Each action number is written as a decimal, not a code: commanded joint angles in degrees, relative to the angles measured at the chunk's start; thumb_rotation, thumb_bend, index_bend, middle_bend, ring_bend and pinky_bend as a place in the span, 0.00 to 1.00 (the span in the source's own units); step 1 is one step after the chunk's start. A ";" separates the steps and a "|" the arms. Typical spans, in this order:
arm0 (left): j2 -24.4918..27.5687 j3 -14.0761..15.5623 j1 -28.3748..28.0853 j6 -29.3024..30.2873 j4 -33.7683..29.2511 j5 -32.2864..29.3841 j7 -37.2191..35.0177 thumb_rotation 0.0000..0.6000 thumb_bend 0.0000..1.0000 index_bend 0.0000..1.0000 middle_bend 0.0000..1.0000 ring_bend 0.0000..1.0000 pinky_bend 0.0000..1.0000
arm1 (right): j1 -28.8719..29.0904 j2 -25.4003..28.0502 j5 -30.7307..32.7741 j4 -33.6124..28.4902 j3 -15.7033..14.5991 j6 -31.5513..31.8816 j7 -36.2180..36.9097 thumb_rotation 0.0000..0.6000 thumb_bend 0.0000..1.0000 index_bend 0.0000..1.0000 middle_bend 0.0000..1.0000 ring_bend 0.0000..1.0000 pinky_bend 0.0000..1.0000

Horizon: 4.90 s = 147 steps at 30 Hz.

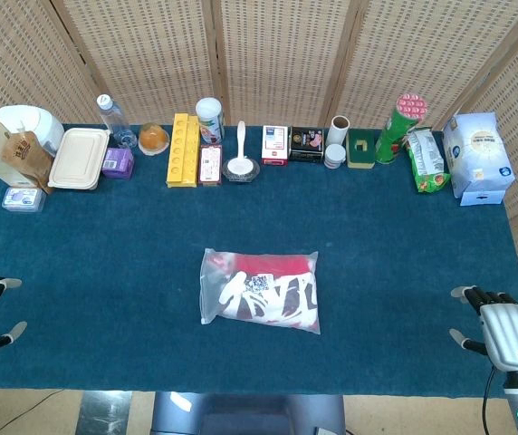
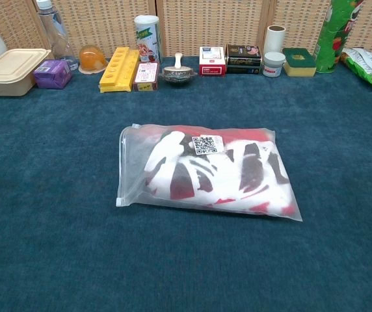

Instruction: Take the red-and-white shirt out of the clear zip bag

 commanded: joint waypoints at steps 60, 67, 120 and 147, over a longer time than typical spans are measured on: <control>4.50 -2.97 -3.92 -1.08 -3.34 0.72 1.68 1.00 0.16 0.31 0.34 0.21 0.26 | 30.18 -3.59 4.92 -13.85 6.43 -38.40 3.01 1.00 0.07 0.00 0.12 0.22 0.28; 4.76 -3.25 -4.68 -1.79 -2.76 0.55 0.93 1.00 0.15 0.31 0.34 0.21 0.26 | 34.89 -7.49 15.67 -14.12 7.82 -42.22 -7.05 1.00 0.07 0.00 0.09 0.18 0.25; 5.48 -2.10 -6.29 -4.38 0.00 -0.13 -4.16 1.00 0.15 0.31 0.34 0.21 0.26 | 52.35 -20.55 36.63 -3.38 6.62 -42.90 -9.54 1.00 0.15 0.82 0.85 1.00 0.96; 14.52 -5.04 -23.71 -25.82 -15.12 4.09 -1.42 1.00 0.13 0.36 0.73 0.65 0.66 | 47.41 -8.62 -3.57 -7.75 6.39 -46.88 36.81 1.00 0.15 0.83 0.86 1.00 0.96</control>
